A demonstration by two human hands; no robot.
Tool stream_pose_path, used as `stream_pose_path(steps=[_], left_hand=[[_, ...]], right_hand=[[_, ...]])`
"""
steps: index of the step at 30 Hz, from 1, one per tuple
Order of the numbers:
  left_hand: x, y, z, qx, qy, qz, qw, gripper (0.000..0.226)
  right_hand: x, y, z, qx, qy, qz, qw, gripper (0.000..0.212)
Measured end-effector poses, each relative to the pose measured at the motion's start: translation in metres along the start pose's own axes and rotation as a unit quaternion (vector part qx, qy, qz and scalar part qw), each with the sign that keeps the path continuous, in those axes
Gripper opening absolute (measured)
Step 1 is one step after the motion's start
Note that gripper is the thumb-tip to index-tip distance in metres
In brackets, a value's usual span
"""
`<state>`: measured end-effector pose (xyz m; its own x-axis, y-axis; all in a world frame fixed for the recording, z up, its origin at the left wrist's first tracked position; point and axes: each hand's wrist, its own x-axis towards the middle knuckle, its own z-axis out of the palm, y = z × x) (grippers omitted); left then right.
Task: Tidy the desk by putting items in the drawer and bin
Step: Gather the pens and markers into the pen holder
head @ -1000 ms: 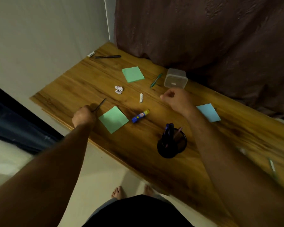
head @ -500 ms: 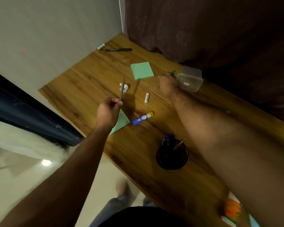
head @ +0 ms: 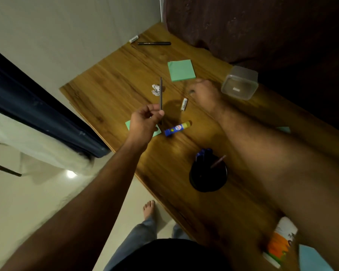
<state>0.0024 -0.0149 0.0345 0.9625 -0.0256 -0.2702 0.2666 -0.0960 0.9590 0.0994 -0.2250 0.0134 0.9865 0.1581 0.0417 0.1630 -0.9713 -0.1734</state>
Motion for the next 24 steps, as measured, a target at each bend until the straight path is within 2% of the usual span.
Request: stream_pose_path(steps=[3,6,9,12,15,18,21,24], left_hand=[[-0.017,0.014,0.004,-0.018,-0.023,0.025,0.999,0.018],[-0.043,0.024,0.009,-0.018,-0.076,0.084,0.993,0.018],[-0.075,0.03,0.02,-0.009,-0.12,0.129,0.984,0.032],[-0.104,0.033,0.036,0.062,-0.123,0.17,0.976,0.037],[-0.128,0.03,0.046,0.147,-0.104,0.209,0.961,0.025],[-0.145,0.02,0.052,0.225,-0.087,0.18,0.953,0.025],[-0.152,0.007,0.059,0.29,-0.076,0.156,0.941,0.023],[-0.15,-0.003,0.064,0.31,-0.072,0.156,0.935,0.013]], right_hand=[[-0.017,-0.016,-0.022,0.164,0.107,0.04,0.98,0.021],[-0.047,-0.02,-0.056,0.303,0.22,0.069,0.925,0.018],[-0.082,-0.009,-0.086,0.407,0.265,0.095,0.869,0.016],[-0.123,-0.005,-0.115,0.48,0.287,0.093,0.824,0.006],[-0.163,-0.008,-0.133,0.479,0.284,0.09,0.826,0.008],[-0.193,-0.011,-0.136,0.475,0.267,0.089,0.834,0.009],[-0.214,-0.015,-0.125,0.454,0.239,0.113,0.851,0.013],[-0.228,-0.019,-0.103,0.42,0.182,0.108,0.883,0.006]])
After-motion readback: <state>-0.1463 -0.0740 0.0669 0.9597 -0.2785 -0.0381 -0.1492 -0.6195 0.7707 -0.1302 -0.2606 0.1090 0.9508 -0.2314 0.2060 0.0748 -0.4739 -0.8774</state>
